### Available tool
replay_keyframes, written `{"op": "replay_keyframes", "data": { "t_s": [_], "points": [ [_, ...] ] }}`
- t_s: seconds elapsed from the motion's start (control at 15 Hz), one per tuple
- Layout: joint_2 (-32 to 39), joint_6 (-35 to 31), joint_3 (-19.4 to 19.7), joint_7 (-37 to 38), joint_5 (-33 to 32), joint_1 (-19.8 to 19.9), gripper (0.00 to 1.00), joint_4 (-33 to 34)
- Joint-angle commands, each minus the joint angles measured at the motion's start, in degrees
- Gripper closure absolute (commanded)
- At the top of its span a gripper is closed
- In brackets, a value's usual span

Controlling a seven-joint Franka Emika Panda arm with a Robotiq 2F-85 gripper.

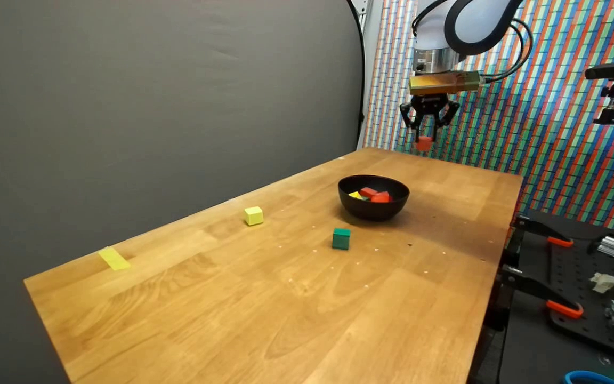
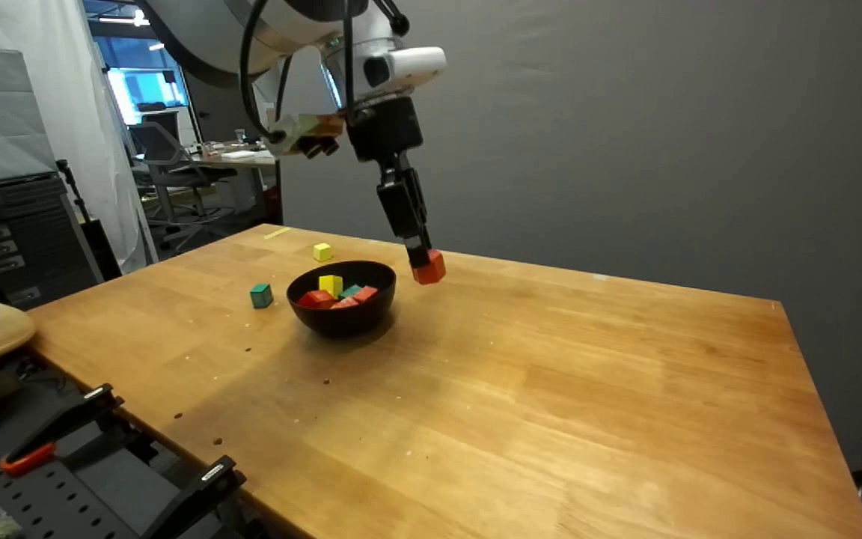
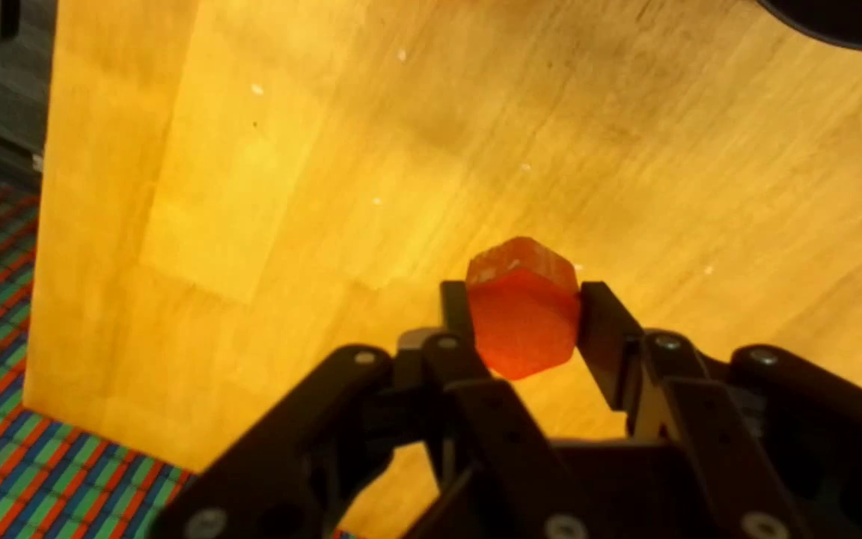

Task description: Remove the blocks from the bowl and put them on the table

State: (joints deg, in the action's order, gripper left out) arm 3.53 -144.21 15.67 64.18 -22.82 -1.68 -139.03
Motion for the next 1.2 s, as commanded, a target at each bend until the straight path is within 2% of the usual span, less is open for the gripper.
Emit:
{"op": "replay_keyframes", "data": {
  "t_s": [0.0, 0.07, 0.27, 0.4, 0.47, 0.53, 0.6, 0.8, 1.13],
  "points": [
    [3.06, -6.04, -3.05, -15.45, 16.17, 6.44, 0.81, -2.87],
    [3.82, -6.52, -7.01, -20.27, 21.01, 10.86, 0.81, -3.30],
    [7.79, -3.74, -16.43, -34.35, 35.45, 19.24, 0.79, -0.40],
    [10.01, -0.28, -21.64, -43.28, 42.57, 25.10, 0.78, 2.33],
    [10.88, 2.23, -22.87, -47.62, 45.15, 27.09, 0.62, 3.66],
    [11.74, 4.95, -22.66, -51.77, 47.06, 27.97, 0.71, 4.83],
    [12.23, 7.52, -16.38, -53.67, 47.62, 22.73, 0.76, 5.82],
    [13.88, 11.17, -11.58, -51.57, 43.33, 20.29, 0.77, 8.21],
    [15.96, 8.63, -6.22, -42.73, 35.88, 13.91, 0.77, 9.43]
  ]
}}
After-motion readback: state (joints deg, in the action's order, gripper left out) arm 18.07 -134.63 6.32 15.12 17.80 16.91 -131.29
